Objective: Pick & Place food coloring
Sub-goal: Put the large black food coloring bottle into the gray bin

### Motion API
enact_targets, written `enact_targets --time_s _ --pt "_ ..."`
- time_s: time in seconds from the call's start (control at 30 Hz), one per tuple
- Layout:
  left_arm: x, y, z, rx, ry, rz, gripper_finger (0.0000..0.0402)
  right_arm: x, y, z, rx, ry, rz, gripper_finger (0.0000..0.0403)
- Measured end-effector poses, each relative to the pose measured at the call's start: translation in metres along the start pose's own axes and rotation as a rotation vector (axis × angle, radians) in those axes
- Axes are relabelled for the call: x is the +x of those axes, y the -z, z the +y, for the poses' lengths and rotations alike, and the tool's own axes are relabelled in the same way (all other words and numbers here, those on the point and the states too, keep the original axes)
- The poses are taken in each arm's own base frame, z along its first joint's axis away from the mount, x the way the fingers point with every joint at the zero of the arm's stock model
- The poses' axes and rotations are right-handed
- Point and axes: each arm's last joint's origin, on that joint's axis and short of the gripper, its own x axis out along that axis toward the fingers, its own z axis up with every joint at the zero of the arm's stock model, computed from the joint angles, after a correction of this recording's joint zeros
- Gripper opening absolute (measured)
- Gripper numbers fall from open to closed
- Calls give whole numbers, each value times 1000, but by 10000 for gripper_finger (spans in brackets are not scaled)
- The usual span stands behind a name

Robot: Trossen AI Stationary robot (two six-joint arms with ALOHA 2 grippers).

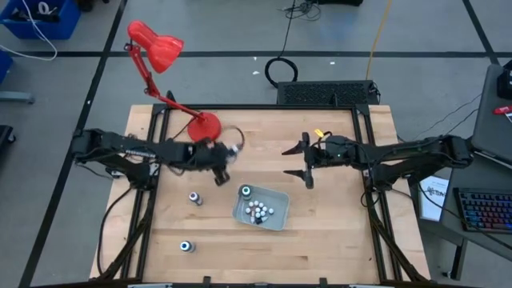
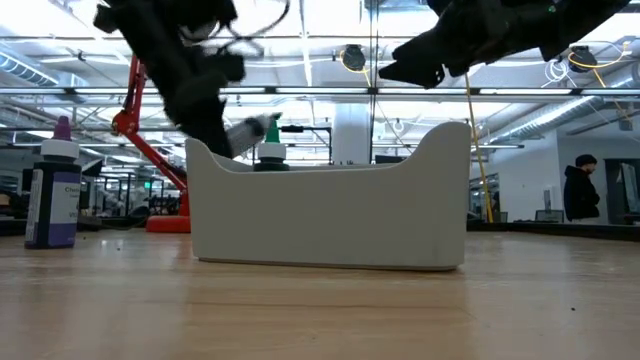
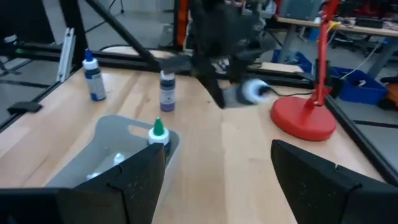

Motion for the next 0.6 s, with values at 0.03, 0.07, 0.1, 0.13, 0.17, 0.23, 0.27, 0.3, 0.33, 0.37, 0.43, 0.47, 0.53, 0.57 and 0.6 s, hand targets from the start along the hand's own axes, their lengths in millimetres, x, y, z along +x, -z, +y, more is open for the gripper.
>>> enact_targets --time_s 0.03,0.07,0.1,0.13,0.17,0.23,0.27,0.3,0.33,0.37,0.43,0.47,0.53,0.57,0.6 --pt "-2 -2 -9 84 24 -45 132 0 0 1 -1 -6 5 276" --pt "-3 -4 -19 159 46 -102 132 0 0 2 -2 -10 5 276" --pt "-4 -7 -28 223 60 -156 132 1 1 3 -3 -13 6 276" --pt "-5 -8 -35 275 62 -194 131 1 1 4 -3 -16 6 276" --pt "-6 -8 -41 315 65 -221 131 2 1 4 -2 -18 8 276" --pt "-7 -12 -51 354 91 -293 131 3 2 6 8 -23 14 276" --pt "-8 -14 -54 364 103 -319 131 4 1 6 17 -25 2 276" --pt "-8 -14 -57 367 109 -335 131 6 0 7 24 -26 -16 276" --pt "-7 -15 -58 366 109 -342 131 8 0 8 31 -29 -25 276" --pt "-6 -16 -58 362 107 -346 131 10 1 9 34 -35 -29 276" --pt "-2 -16 -56 354 99 -339 131 17 1 11 22 -38 -73 277" --pt "-1 -17 -55 351 96 -337 131 21 1 11 12 -37 -92 276" --pt "0 -17 -54 345 92 -334 131 28 3 11 8 -35 -116 276" --pt "1 -17 -54 337 95 -335 131 32 4 11 7 -32 -131 276" --pt "2 -18 -54 331 95 -340 131 35 5 11 7 -29 -140 276"
